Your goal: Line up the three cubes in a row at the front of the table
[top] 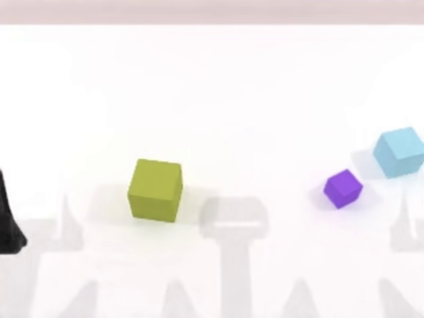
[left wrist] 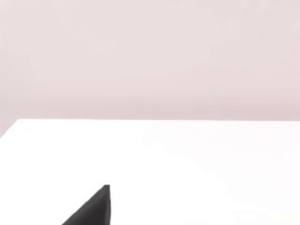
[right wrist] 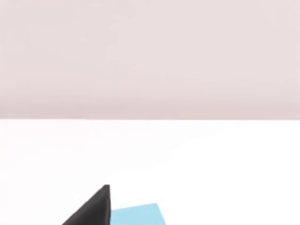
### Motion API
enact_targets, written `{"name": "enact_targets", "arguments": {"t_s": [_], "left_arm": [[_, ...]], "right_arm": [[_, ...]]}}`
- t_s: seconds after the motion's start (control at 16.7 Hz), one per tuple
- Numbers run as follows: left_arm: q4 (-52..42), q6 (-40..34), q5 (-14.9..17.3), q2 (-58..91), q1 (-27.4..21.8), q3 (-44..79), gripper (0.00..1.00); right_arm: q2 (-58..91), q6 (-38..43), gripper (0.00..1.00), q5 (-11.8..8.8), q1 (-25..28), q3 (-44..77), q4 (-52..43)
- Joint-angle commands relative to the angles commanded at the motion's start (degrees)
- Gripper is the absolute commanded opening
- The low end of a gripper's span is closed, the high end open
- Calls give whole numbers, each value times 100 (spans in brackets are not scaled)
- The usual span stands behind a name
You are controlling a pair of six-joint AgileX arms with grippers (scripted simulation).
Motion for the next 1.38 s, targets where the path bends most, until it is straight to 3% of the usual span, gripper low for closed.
{"name": "enact_targets", "arguments": {"t_s": [0.24, 0.48, 1.38], "left_arm": [[0, 0, 0, 0, 0, 0, 100], [0, 0, 0, 0, 0, 0, 100], [0, 0, 0, 0, 0, 0, 100]], "right_arm": [[176, -10, 100, -7, 49, 175, -112], [1264, -79, 100, -18, 296, 1161, -790], [9582, -593, 100, 16, 1779, 7471, -5375]]}}
